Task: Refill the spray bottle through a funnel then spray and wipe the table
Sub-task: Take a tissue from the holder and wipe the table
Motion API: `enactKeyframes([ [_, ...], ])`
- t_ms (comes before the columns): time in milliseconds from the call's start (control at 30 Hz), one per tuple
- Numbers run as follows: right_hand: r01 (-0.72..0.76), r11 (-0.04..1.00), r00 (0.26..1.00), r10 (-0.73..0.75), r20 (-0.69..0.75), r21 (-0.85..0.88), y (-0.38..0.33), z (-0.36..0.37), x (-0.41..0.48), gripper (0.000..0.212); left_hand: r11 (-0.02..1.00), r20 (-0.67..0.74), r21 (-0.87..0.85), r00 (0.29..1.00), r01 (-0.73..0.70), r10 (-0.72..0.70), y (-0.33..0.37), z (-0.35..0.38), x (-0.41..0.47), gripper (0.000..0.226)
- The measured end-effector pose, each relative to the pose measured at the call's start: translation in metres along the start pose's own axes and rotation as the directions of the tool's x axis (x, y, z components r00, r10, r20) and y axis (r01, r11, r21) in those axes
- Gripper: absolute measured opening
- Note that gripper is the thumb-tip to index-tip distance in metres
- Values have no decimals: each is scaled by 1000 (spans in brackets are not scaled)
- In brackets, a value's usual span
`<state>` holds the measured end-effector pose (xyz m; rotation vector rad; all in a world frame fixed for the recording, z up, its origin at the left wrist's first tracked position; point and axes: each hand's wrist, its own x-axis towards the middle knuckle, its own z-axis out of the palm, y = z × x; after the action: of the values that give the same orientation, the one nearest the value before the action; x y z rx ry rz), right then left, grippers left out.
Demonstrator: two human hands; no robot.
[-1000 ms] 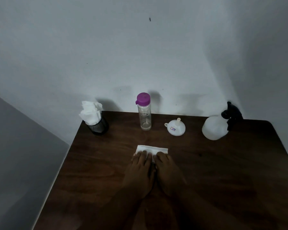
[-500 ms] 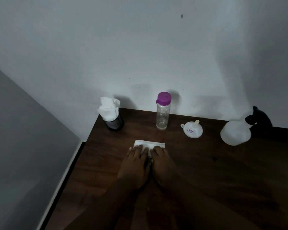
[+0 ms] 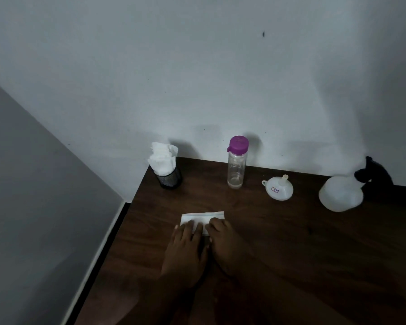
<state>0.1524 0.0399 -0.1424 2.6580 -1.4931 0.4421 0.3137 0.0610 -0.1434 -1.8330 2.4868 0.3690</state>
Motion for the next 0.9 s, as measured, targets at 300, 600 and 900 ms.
enactKeyframes([
  [300, -44, 996, 991, 33, 133, 83, 40, -17, -40, 36, 998, 29, 48, 999, -44, 43, 54, 7, 4, 66],
  [600, -64, 998, 992, 62, 111, 16, 91, -41, -88, 42, 989, 5, 38, 989, -145, 145, 119, 13, 27, 67],
  [900, -312, 950, 905, 291, 312, 21, 132, -53, -141, 67, 974, 21, 30, 974, -227, 226, 178, 26, 42, 64],
])
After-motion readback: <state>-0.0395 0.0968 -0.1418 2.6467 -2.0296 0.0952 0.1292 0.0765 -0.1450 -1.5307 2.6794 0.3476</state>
